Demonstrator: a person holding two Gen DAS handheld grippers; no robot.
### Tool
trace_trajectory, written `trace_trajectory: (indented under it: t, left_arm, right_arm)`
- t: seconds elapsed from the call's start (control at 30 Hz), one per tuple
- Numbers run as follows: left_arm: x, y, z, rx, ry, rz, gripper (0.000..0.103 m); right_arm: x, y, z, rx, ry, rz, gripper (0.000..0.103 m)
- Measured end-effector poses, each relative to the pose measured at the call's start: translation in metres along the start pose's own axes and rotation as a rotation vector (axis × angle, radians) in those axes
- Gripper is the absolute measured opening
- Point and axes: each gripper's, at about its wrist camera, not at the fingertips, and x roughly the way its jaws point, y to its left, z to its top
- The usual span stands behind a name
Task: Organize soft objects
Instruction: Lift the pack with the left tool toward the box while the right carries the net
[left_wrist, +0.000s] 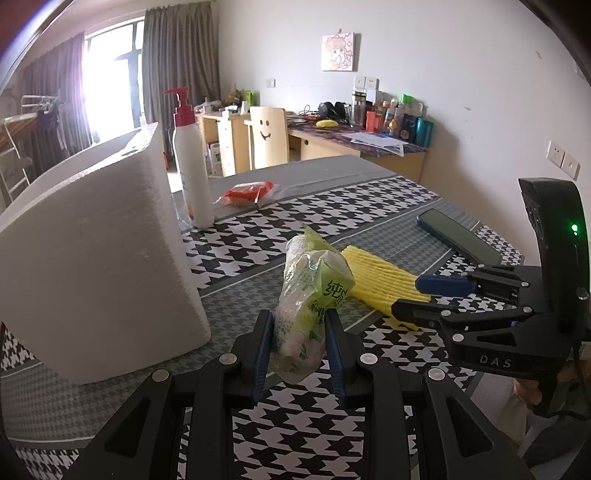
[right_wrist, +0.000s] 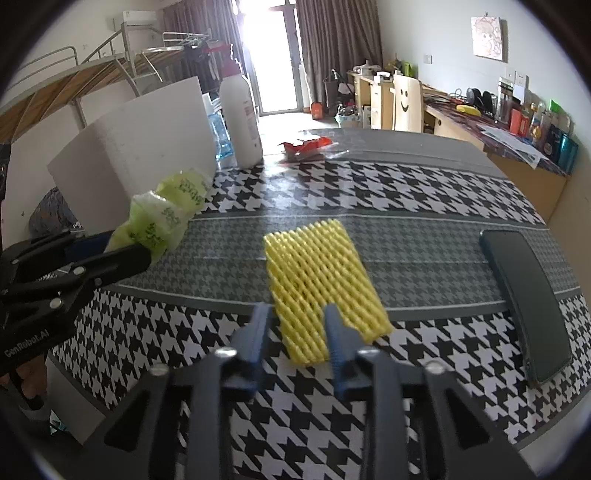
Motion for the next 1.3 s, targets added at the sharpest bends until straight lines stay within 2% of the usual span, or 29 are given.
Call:
trace_trajectory:
  t: [0.03,0.37,0.6,0.67,0.73,0.8,1.3]
  left_arm:
    - [0.000,0.001,0.000,0.001,-0.001,-0.001,0.030]
    - [-0.005,0.003,0.000,-0.003,-0.011,-0.003,0.030]
    - [-0.010,0.002,0.001,-0.001,-0.021,-0.004,0.030]
    - [-0.012,0.001,0.002,0.003,-0.028,-0.002,0.030]
    - [-0.014,0.001,0.002,0.008,-0.035,0.005,0.030]
    - [-0.016,0.002,0.002,0.010,-0.040,0.008,0.030]
    - [-0.040,0.011,0.017,0.003,-0.107,0.025,0.030]
  right_arm:
    - [0.000,0.000,0.001,0.000,-0.008,0.006,0.048]
    - [0.025,-0.003,0.008,-0.013,0.046,-0.008,0.048]
    - [0.026,-0.004,0.006,-0.020,0.050,-0.019,0.048]
    - [0.027,-0.004,0.006,-0.026,0.055,-0.043,0.037]
    - [0.027,-0.005,0.008,-0.020,0.059,-0.062,0.021]
    - [0.026,-0.010,0.009,-0.005,0.057,-0.055,0.014]
    - [-0.025,0.009,0.024,-0.016,-0.086,0.006,0.013]
